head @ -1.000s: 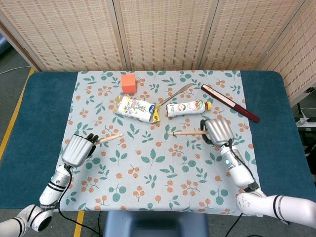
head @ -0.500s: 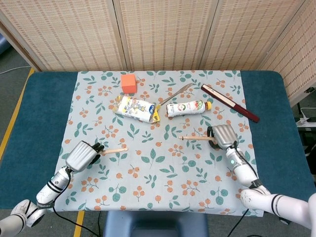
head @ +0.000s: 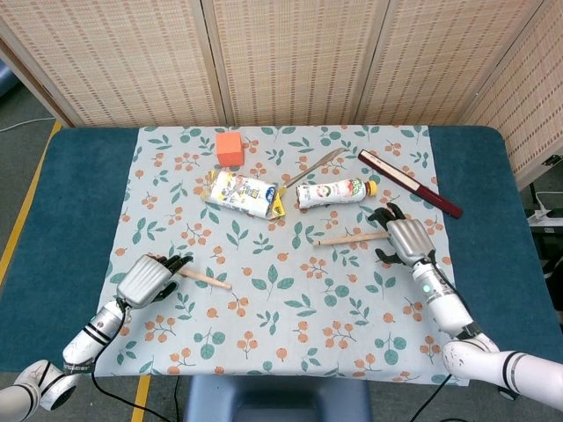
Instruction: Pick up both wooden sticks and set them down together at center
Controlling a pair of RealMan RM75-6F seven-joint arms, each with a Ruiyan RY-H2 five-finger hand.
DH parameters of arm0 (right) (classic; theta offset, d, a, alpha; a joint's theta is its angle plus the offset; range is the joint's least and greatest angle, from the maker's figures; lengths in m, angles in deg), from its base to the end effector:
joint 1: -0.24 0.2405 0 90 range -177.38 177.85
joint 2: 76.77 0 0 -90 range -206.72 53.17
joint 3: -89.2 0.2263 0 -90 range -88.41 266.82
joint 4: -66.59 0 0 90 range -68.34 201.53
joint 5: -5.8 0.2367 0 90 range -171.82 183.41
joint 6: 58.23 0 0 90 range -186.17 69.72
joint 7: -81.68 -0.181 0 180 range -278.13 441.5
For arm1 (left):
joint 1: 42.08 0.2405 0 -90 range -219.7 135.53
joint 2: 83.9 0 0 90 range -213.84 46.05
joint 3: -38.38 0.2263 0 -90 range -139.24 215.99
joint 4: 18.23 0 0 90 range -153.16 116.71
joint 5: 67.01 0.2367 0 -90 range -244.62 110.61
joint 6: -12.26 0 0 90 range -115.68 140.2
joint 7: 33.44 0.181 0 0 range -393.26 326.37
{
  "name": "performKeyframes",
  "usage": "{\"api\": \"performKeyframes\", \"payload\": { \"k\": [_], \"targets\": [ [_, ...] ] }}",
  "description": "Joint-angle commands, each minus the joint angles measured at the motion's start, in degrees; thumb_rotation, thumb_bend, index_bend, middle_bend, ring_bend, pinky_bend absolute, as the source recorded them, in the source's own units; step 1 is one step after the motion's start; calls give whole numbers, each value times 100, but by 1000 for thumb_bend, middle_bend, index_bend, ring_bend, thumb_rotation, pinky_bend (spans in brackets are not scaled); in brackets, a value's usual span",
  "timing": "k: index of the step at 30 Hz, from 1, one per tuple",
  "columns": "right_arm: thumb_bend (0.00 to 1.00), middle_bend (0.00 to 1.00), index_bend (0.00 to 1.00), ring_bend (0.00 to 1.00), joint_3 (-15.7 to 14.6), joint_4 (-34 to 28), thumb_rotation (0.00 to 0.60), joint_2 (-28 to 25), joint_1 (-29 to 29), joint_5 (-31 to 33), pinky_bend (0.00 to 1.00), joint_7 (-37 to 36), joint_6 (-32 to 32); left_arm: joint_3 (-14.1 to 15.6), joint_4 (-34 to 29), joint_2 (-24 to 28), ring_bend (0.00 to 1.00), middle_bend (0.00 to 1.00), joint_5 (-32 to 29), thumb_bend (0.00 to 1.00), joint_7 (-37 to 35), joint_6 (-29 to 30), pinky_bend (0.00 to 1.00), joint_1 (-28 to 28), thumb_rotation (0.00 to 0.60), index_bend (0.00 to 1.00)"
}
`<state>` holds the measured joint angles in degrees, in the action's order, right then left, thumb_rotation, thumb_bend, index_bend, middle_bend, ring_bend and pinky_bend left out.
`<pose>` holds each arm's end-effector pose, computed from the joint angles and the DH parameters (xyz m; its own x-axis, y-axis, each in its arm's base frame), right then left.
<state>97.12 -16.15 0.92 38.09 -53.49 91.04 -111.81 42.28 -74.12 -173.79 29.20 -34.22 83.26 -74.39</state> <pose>-0.2133 -0.3808 0.0093 0.3920 -0.2903 0.8729 -0.9197 -0.1443 0.3651 -0.2374 0.3304 -0.0249 0.6659 0.0247 0.7457 0.6259 -0.5624 -0.5403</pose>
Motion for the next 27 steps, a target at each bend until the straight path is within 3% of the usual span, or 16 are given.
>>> {"api": "performKeyframes", "payload": {
  "k": [1, 7, 13, 19, 27],
  "targets": [
    [244, 103, 204, 0, 13, -123, 600, -94, -45, -49, 430, -40, -4, 9, -169, 102, 453, 260, -41, 363, 6, -93, 711, -17, 600, 86],
    [222, 67, 163, 0, -79, -746, 600, -585, -353, -576, 387, -285, -381, -53, -841, 552, 409, 251, -319, 357, 323, -35, 681, 207, 600, 75],
    [203, 68, 135, 0, -535, -1345, 600, -1286, -1182, -1272, 358, -12, -1527, -41, -1995, 1405, 413, 313, -937, 353, 1001, 598, 682, 1047, 600, 150],
    [136, 67, 107, 0, -839, -857, 600, -1165, -2123, -1531, 307, 106, -2706, 68, -3432, 2336, 413, 356, -1780, 354, 1419, 1142, 669, 1968, 600, 186],
    [135, 67, 86, 0, -871, -394, 600, -851, -2496, -1909, 249, 3, -3142, -53, -3327, 2270, 412, 393, -1491, 360, 1676, 1638, 662, 2231, 600, 197]
  ]
}}
